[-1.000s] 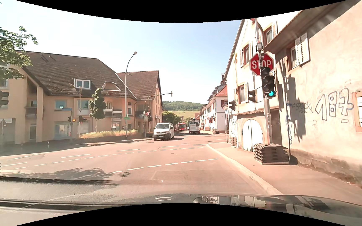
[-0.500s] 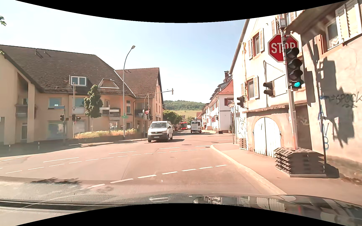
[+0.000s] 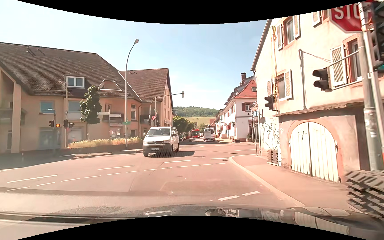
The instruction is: Follow the waypoints while adhering to traffic rules and regulations
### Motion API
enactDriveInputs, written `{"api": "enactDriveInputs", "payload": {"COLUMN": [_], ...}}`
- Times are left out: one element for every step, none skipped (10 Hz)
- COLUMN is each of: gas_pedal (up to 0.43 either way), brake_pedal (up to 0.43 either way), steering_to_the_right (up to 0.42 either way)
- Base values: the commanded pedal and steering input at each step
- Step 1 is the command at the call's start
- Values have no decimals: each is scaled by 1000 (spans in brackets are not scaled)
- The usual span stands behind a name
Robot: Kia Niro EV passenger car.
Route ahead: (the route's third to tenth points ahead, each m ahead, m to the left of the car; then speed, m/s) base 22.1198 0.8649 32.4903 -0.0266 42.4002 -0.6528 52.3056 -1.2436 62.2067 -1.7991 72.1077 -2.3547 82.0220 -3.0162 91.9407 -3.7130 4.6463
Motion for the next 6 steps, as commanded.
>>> {"api": "enactDriveInputs", "payload": {"gas_pedal": [339,319,311,260,248,228], "brake_pedal": [0,0,0,0,0,0], "steering_to_the_right": [-2,-2,-1,1,2,2]}}
